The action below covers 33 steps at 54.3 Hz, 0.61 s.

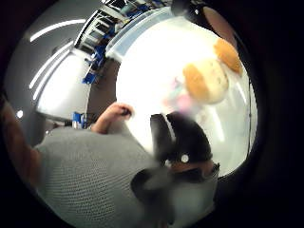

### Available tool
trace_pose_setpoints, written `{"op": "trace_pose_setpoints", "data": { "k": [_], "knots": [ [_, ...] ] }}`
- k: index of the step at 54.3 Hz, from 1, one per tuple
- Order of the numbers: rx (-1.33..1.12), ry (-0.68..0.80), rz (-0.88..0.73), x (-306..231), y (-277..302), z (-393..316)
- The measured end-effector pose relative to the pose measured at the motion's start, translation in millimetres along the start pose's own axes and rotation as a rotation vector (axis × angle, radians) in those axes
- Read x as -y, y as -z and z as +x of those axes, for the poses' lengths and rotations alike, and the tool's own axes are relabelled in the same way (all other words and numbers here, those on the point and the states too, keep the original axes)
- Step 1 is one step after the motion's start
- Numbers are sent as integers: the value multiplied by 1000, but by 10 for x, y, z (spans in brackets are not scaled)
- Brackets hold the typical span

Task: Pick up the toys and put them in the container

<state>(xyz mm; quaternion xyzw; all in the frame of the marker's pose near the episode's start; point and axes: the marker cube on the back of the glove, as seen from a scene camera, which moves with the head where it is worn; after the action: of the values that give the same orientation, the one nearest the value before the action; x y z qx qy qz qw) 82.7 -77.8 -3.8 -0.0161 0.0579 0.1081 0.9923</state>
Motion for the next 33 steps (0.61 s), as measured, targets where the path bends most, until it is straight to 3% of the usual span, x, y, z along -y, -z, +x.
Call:
{"op": "trace_pose_setpoints", "data": {
  "k": [14, 27, 33],
  "knots": [
    [-111, -275, -243, 1308, -497, 948],
    [-117, -368, -376, 1676, -881, 1179],
    [-164, -407, -509, 1759, -1133, 1235]
  ]
}}
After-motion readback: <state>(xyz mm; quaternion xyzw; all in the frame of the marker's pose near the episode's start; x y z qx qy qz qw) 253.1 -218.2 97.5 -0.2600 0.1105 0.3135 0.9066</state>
